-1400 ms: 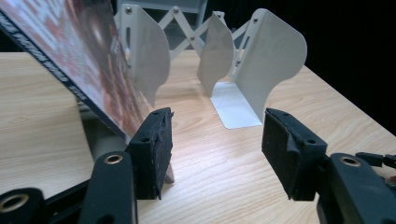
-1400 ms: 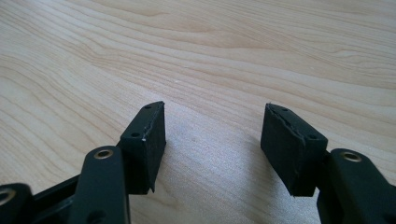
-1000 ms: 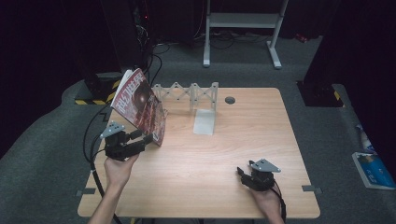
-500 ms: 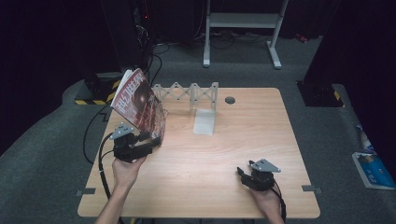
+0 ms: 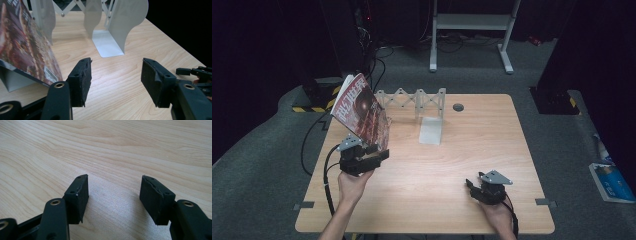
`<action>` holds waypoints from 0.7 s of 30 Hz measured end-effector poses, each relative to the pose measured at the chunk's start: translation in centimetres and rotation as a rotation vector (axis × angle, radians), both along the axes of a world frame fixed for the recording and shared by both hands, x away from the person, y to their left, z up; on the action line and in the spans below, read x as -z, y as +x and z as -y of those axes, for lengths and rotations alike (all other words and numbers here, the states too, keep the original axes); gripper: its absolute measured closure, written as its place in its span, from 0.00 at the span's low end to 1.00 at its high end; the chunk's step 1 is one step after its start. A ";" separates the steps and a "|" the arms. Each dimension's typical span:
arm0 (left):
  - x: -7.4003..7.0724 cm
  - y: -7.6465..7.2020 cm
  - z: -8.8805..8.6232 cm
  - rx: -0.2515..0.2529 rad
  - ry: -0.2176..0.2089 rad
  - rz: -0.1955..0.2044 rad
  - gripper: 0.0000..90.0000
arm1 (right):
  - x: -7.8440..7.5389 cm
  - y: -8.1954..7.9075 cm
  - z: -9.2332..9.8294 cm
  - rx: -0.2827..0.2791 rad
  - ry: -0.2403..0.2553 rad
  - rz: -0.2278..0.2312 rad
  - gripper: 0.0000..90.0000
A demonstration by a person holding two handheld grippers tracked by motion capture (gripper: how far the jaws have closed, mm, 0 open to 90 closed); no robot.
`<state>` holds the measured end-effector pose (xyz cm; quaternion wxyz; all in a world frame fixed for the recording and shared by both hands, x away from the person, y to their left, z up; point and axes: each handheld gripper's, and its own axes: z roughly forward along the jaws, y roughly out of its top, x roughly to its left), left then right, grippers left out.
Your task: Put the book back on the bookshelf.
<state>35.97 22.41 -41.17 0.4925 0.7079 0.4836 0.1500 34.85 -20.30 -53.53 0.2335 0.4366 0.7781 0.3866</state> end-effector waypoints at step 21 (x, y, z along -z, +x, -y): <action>2.3 0.3 1.9 0.024 0.042 -0.028 0.47 | 0.0 0.0 0.0 0.002 0.003 -0.005 0.45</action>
